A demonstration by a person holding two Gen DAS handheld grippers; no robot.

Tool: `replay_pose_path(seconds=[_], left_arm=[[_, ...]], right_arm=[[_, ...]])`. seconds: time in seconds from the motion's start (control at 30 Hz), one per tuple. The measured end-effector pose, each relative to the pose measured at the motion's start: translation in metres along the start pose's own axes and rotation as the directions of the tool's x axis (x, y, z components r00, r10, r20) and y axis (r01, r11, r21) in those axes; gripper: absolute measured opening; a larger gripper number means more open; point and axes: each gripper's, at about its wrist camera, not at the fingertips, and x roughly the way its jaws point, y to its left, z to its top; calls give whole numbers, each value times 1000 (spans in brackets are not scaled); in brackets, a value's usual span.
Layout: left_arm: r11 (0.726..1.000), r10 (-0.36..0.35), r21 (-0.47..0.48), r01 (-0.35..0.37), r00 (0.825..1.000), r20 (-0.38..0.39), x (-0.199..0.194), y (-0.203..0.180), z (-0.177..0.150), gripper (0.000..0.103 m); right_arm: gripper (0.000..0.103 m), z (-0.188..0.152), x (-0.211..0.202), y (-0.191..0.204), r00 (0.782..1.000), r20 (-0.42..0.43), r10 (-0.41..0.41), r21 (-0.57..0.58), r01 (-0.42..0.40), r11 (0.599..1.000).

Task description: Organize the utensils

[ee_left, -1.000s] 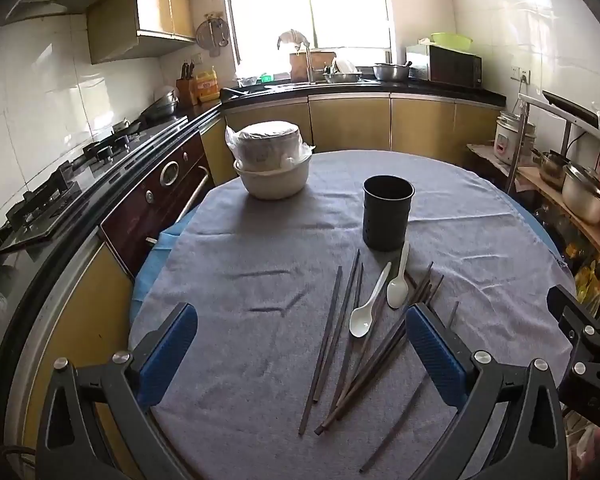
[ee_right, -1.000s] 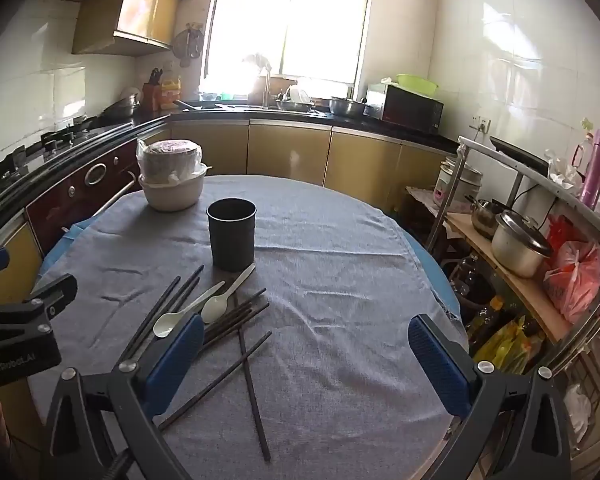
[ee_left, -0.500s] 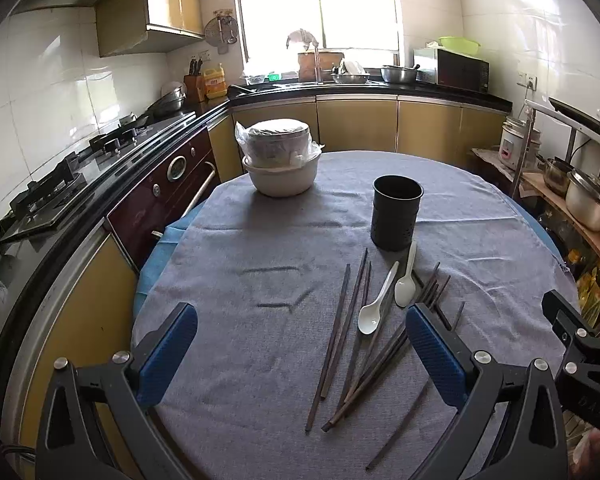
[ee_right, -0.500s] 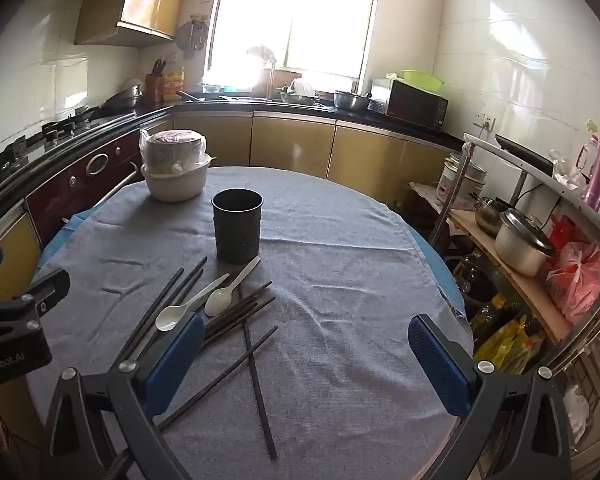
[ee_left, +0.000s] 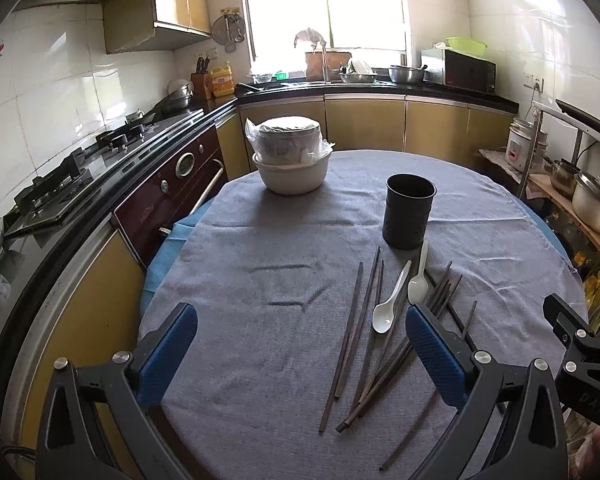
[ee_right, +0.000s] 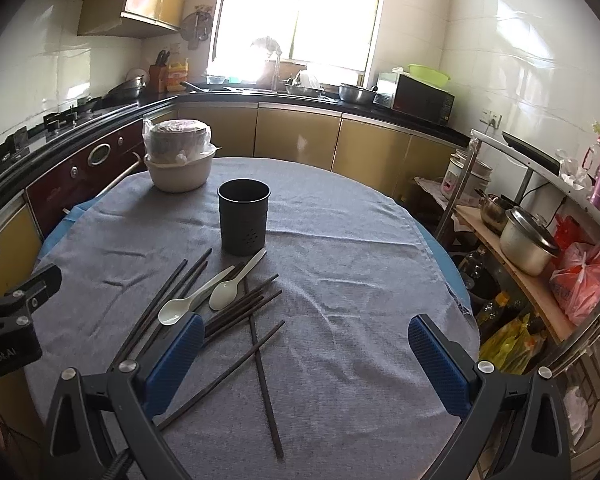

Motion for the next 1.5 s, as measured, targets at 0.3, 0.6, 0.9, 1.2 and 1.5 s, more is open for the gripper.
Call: replay_pose_path(seconds=[0.3,0.6,0.9,1.2,1.5], left_arm=[[1000,10,9,-10,1000,-8,2,0,-3,103],[1000,12,16,-12,1000,-9,3,-2,-3,103],[1000,14,26,-14,1000,-15,6,-4,-5,103],[1000,5,23,-3,998,-61,24,1,-10,103],[1000,-25,12,27,985,-171,69,16,-18,103]], right_arm=[[103,-2,6,2,1000,-10,2,-2,-2,1000],[103,-3,8,3,1000,-19,6,-4,-6,1000],[103,-4,13,3,999,-32,6,-2,-6,1000],[103,-7,22,0,998,-55,16,10,-15,1000],[101,-11,72,-34,966,-161,205,194,-172,966]])
